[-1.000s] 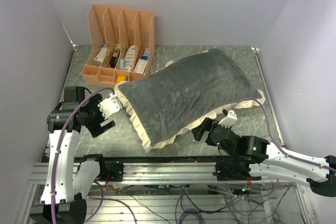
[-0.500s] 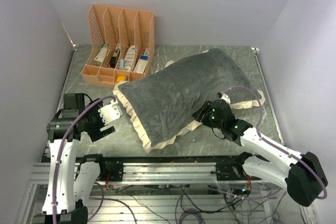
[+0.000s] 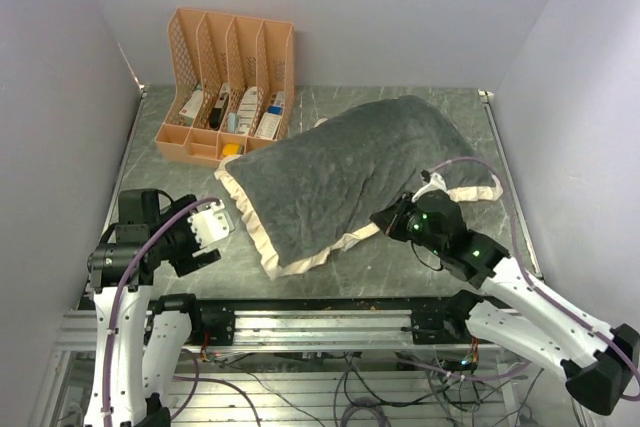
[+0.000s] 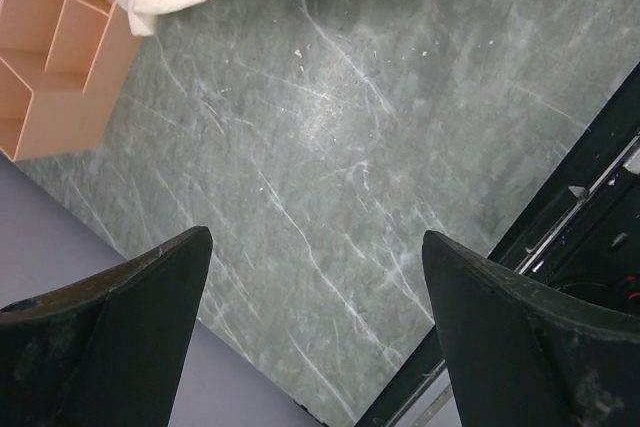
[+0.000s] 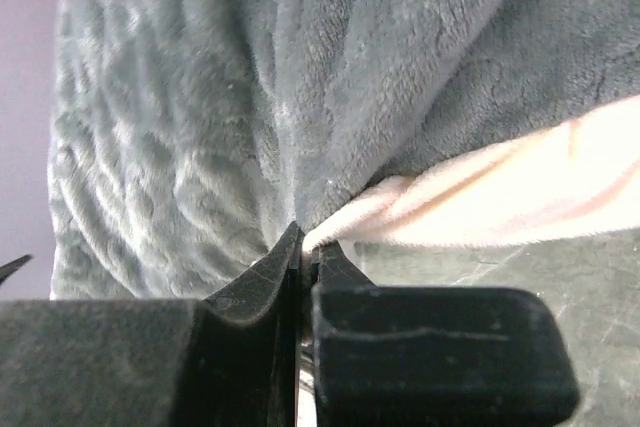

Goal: Remove the pillowcase from the pillow

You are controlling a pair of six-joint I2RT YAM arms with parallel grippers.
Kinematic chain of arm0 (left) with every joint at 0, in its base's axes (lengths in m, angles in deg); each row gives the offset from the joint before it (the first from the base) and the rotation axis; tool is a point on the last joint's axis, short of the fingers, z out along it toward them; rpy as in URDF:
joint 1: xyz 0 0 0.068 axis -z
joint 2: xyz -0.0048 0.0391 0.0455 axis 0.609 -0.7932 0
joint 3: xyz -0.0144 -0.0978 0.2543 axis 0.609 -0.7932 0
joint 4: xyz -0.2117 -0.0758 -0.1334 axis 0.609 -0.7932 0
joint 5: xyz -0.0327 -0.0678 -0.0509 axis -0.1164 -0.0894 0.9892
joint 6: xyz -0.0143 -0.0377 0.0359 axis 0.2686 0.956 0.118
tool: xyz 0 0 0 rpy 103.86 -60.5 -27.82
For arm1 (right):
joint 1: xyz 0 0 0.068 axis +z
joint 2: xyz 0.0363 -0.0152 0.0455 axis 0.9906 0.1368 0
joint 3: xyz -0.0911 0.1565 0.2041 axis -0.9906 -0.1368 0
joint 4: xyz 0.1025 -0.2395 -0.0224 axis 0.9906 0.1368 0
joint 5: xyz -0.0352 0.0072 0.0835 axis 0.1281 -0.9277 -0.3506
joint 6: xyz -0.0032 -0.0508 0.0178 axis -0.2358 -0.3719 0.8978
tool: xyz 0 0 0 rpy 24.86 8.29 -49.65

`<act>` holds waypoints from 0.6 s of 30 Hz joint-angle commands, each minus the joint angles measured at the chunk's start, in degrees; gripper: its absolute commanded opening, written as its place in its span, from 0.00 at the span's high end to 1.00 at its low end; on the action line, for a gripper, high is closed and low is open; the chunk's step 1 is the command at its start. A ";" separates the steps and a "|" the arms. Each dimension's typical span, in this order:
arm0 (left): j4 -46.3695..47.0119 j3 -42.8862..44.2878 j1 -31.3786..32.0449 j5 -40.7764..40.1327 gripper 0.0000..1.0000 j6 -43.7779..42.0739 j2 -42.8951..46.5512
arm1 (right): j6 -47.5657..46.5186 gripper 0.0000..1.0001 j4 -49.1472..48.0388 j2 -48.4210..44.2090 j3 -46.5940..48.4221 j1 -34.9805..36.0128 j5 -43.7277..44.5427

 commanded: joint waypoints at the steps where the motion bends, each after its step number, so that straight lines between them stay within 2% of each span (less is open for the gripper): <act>1: 1.12 0.59 0.48 3.14 0.02 -0.15 0.21 | 0.10 1.00 5.85 -3.48 9.24 3.50 2.88; 11: -1.48 2.87 0.45 4.20 0.02 1.63 2.11 | -2.15 1.00 12.35 1.68 30.80 8.02 7.04; 18: -1.83 8.40 0.46 6.87 0.02 9.60 -1.00 | -7.30 1.00 15.79 14.83 50.26 10.76 13.60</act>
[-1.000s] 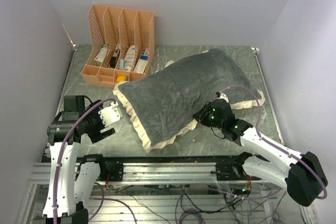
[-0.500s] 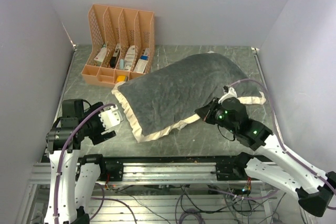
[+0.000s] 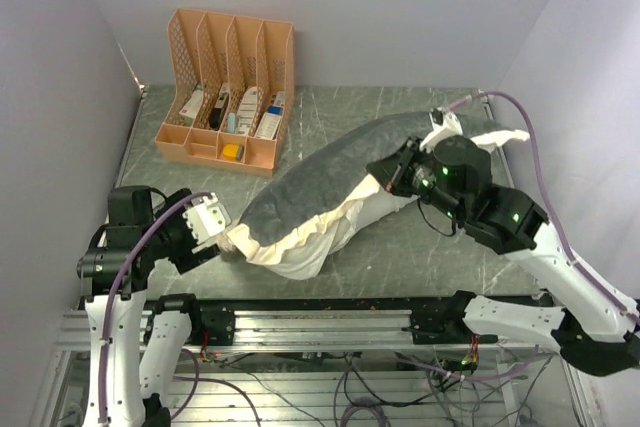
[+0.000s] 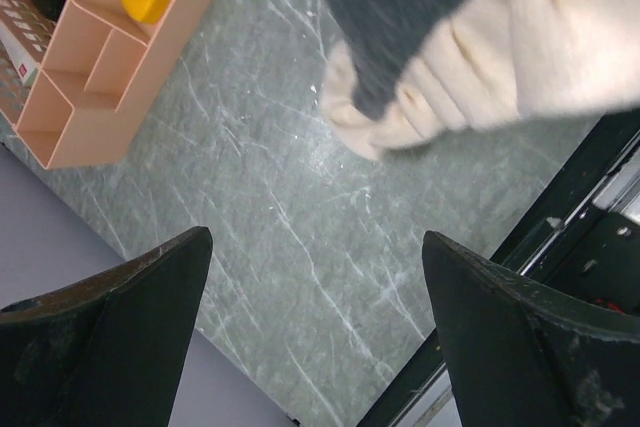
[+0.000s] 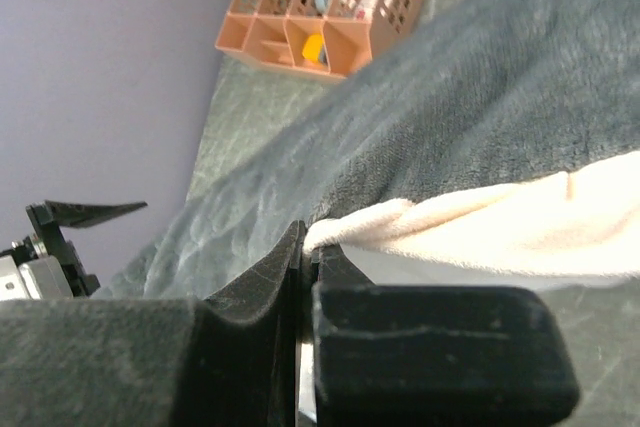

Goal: Remove the pillowcase from the pillow

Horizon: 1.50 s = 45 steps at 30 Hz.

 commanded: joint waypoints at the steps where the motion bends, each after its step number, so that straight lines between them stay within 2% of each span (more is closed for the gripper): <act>1: -0.05 4.83 0.42 4.19 0.02 7.45 -2.66 | -4.22 1.00 -2.13 7.96 15.66 3.33 7.74; 5: 2.72 6.88 0.43 2.15 0.02 13.13 -4.65 | -7.02 1.00 1.42 19.70 29.54 7.93 17.31; 10: 8.68 8.31 0.38 -4.86 0.02 19.58 -5.10 | -12.77 1.00 0.17 37.93 45.41 6.79 18.46; 12: 14.06 8.56 0.37 -12.97 0.02 24.01 -5.76 | -13.39 1.00 2.47 47.14 54.04 2.71 13.32; 15: 25.50 8.31 0.39 -34.26 0.01 29.28 -6.97 | -13.10 1.00 2.21 59.76 62.17 -3.43 2.62; 16: 28.26 8.43 0.41 -38.47 0.02 29.40 -7.02 | -13.38 1.00 1.33 63.58 63.92 -4.57 0.07; 20: 32.25 10.38 0.41 -42.24 0.01 31.01 -5.33 | -14.25 1.00 -0.82 76.43 70.18 -6.61 -5.66; 21: 31.96 11.51 0.39 -41.53 0.00 31.60 -5.15 | -14.29 0.93 -2.15 77.88 69.72 -7.16 -7.80; 24: 27.20 13.15 0.38 -31.79 0.01 30.61 -4.36 | -13.51 0.47 -5.46 78.24 65.18 -9.25 -14.04; 26: 16.49 13.35 0.37 -19.15 0.01 26.77 -4.70 | -14.37 0.29 -9.02 74.23 58.79 -10.52 -15.69; 28: 6.58 11.63 0.42 -8.19 0.01 22.18 -6.42 | -15.99 0.19 -12.86 68.14 51.58 -12.03 -15.00; 30: 4.48 7.66 0.41 -4.55 0.01 21.93 -7.93 | -17.04 0.13 -15.58 61.73 45.18 -15.05 -14.80; 34: 9.50 1.43 0.43 -5.53 0.01 21.87 -10.04 | -14.14 0.10 -19.56 50.40 31.68 -27.34 -17.80; 38: 14.05 -1.23 0.37 -5.65 0.01 20.94 -13.16 | -10.63 0.10 -20.68 46.21 20.64 -42.03 -18.01; 40: 16.84 -2.16 0.45 -7.26 0.01 21.07 -15.20 | -9.52 0.10 -21.65 46.43 16.36 -46.47 -16.18; 42: 19.34 -3.18 0.47 -9.10 0.07 21.21 -17.02 | -8.17 0.10 -23.87 48.60 12.45 -50.13 -18.29; 45: 21.42 -4.94 0.52 -10.62 0.23 21.28 -19.11 | -6.20 0.10 -25.58 53.29 9.57 -53.11 -23.02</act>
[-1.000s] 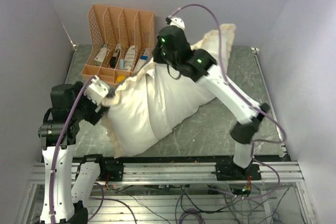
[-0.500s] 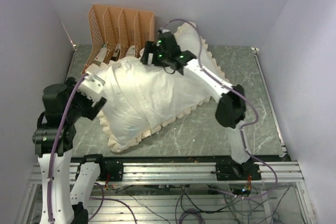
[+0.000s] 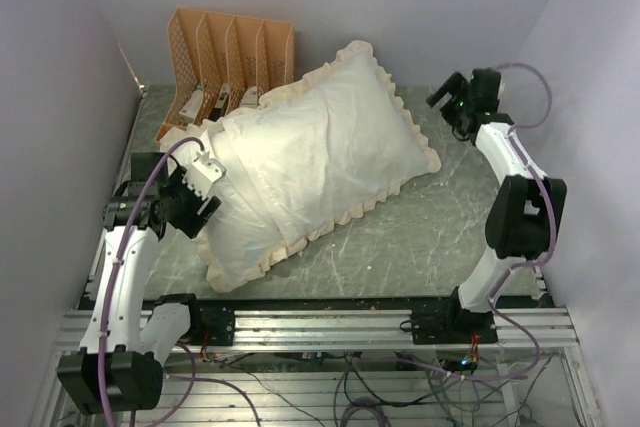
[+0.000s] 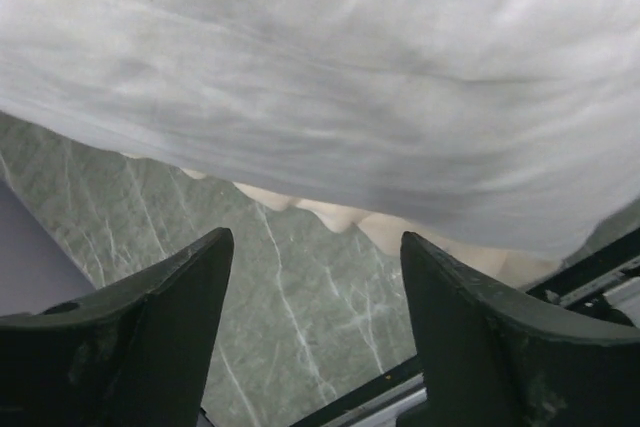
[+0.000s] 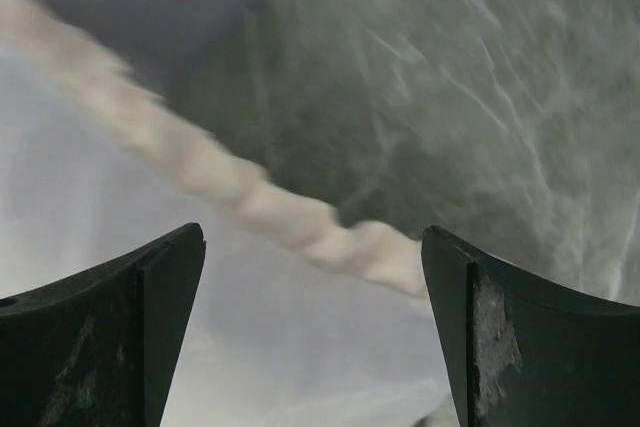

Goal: Remove the pillowcase from the pillow

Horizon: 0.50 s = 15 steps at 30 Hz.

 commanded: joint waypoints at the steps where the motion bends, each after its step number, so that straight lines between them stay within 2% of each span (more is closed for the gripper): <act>1: 7.04 -2.51 0.38 -1.97 0.31 -0.13 -2.21 | 4.04 0.10 -1.79 7.58 -5.14 -1.49 -7.48; 3: 8.70 -3.61 0.34 -2.97 0.45 0.24 -2.61 | 4.83 0.12 -4.85 8.51 -7.27 -1.14 -10.62; 4: 9.78 -4.14 0.39 -4.12 0.56 0.45 -2.80 | 5.18 0.15 -7.09 8.51 -8.76 -0.56 -12.22; 6: 12.37 -5.12 0.34 -6.66 0.70 1.18 -3.12 | 5.91 0.21 -9.74 7.98 -11.03 0.84 -14.10; 8: 14.96 -5.47 0.39 -9.79 0.81 2.57 -3.66 | 6.61 0.34 -10.49 6.39 -13.62 2.46 -13.74; 9: 16.24 -5.33 0.35 -11.52 0.83 3.38 -4.17 | 7.12 0.46 -10.89 4.82 -15.62 3.23 -13.09; 14: 22.18 -2.41 0.30 -17.26 0.93 6.00 -6.41 | 10.41 0.94 -15.76 -12.25 -34.26 8.21 -5.28; 15: 22.67 -0.90 0.30 -17.24 0.93 6.54 -7.04 | 10.97 1.00 -15.95 -15.93 -37.46 9.57 -3.28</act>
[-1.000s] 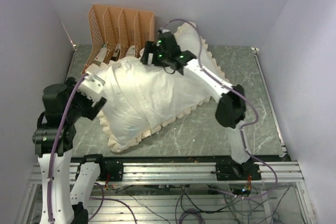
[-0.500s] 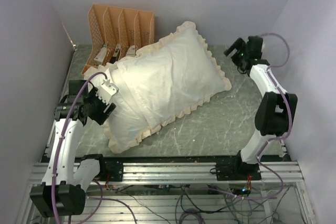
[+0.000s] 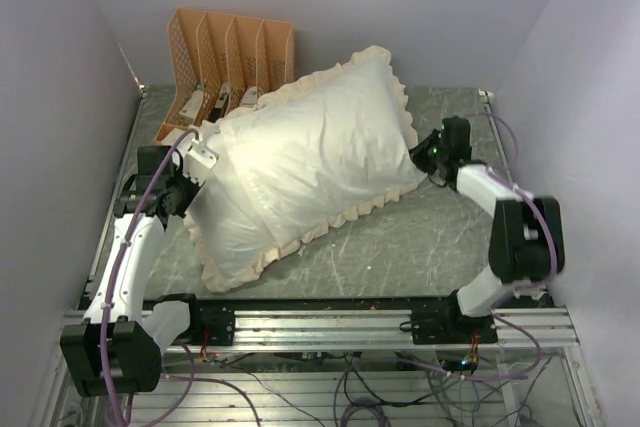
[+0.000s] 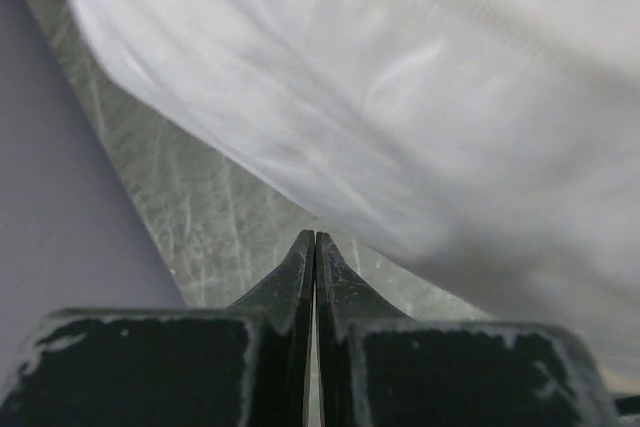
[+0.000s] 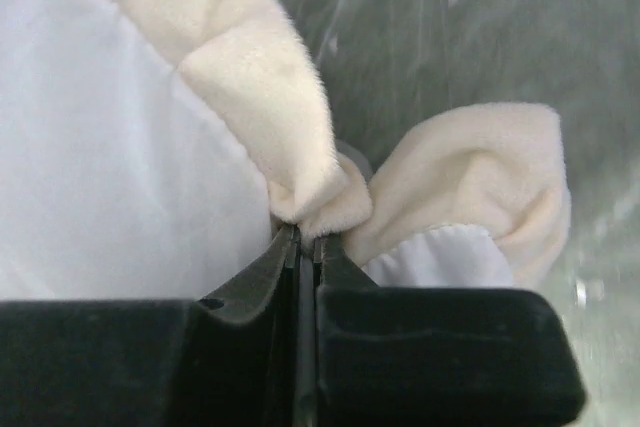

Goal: Remove the pillowcase from the pillow

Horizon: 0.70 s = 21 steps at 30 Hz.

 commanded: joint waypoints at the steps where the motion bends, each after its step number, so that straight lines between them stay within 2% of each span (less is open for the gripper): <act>1: 7.46 5.44 0.22 -4.88 0.93 3.81 -1.80 | 3.55 1.00 -3.21 -16.03 -13.25 5.83 5.80; 4: 6.88 9.43 0.09 -3.30 0.93 6.12 -3.43 | 4.84 1.00 0.45 -24.98 -19.02 10.10 11.30; 6: 5.19 12.24 0.10 -2.11 0.86 7.42 -4.36 | 5.86 0.98 5.34 -28.84 -20.66 11.52 15.31; 9: 0.45 15.69 0.11 0.92 0.69 8.57 -4.55 | 6.30 0.82 13.35 -33.54 -20.45 11.75 21.44; 13: -6.91 17.54 0.11 8.50 0.37 9.54 -3.69 | 5.27 0.47 21.11 -40.16 -16.94 15.05 29.80; 15: -8.50 17.20 0.11 11.78 0.28 10.85 -3.26 | 5.01 0.33 23.96 -41.64 -13.67 18.57 34.65; 18: -9.43 16.29 0.18 16.24 0.17 12.77 -3.66 | 4.89 0.22 27.37 -40.30 -7.98 24.65 40.27; 19: -9.64 15.92 0.19 17.22 0.09 13.20 -4.23 | 4.72 0.20 27.87 -39.07 -6.39 27.56 41.69; 21: -9.24 14.94 0.19 17.39 0.04 13.38 -5.95 | 4.06 0.19 28.15 -36.75 -3.51 32.89 44.70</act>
